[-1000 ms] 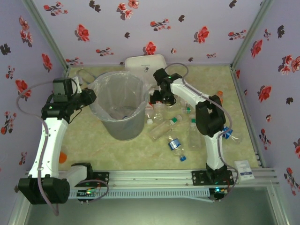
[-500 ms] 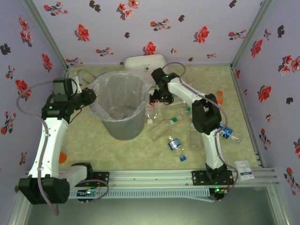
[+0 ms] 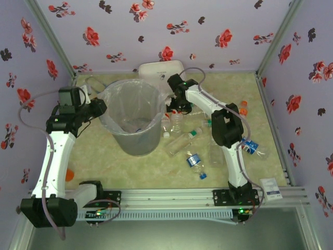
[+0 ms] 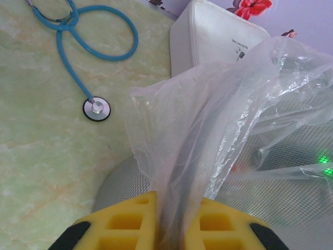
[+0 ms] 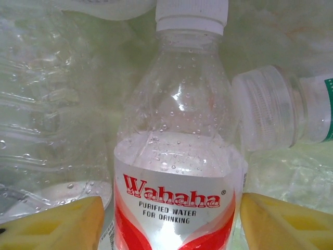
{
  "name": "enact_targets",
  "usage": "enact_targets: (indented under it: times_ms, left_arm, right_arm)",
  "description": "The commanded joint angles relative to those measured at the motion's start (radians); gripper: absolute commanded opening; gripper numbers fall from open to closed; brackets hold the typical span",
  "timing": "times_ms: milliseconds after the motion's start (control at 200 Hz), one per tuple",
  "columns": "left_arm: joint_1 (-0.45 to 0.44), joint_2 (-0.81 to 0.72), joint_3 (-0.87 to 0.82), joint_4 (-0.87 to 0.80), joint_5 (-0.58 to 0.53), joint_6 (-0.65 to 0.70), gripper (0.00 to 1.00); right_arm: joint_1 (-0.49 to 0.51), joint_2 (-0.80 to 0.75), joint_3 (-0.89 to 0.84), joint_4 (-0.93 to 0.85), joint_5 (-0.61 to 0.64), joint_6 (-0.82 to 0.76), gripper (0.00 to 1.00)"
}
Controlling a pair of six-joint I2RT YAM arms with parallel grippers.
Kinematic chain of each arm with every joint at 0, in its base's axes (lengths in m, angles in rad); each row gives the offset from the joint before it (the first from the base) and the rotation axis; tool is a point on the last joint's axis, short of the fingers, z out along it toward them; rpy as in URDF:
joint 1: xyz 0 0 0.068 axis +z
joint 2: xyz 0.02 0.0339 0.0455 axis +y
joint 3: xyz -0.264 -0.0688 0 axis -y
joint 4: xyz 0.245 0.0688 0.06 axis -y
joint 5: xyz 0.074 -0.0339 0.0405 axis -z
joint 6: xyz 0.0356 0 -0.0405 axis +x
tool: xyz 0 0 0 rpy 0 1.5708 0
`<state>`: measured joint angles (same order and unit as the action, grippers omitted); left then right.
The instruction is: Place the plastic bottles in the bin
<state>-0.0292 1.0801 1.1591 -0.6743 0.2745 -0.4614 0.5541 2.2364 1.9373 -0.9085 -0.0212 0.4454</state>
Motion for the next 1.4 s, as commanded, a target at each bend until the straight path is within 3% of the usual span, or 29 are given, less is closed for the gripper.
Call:
enact_targets:
  times_ms: [0,280,670,860,1395]
  left_arm:
    - [0.005,-0.006,-0.024,0.028,0.014,0.027,0.09]
    - [0.005,-0.016,-0.021,0.023,0.015,0.028,0.09]
    - [0.007,-0.032,-0.041,0.032,0.015,0.015,0.1]
    - [0.006,-0.03,-0.048,0.045,0.015,0.011,0.1]
    - [0.017,-0.037,-0.048,0.028,0.014,0.027,0.1]
  right_arm:
    - [-0.006,0.046,0.043,-0.032,0.017,-0.02,0.68]
    - [-0.01,0.024,0.093,-0.052,0.026,-0.033,0.58]
    - [-0.01,-0.214,-0.048,-0.019,0.021,-0.015,0.53]
    - [0.007,-0.189,-0.047,-0.041,0.007,0.002,0.64]
    - [0.026,0.061,0.059,-0.072,0.048,0.01,0.75]
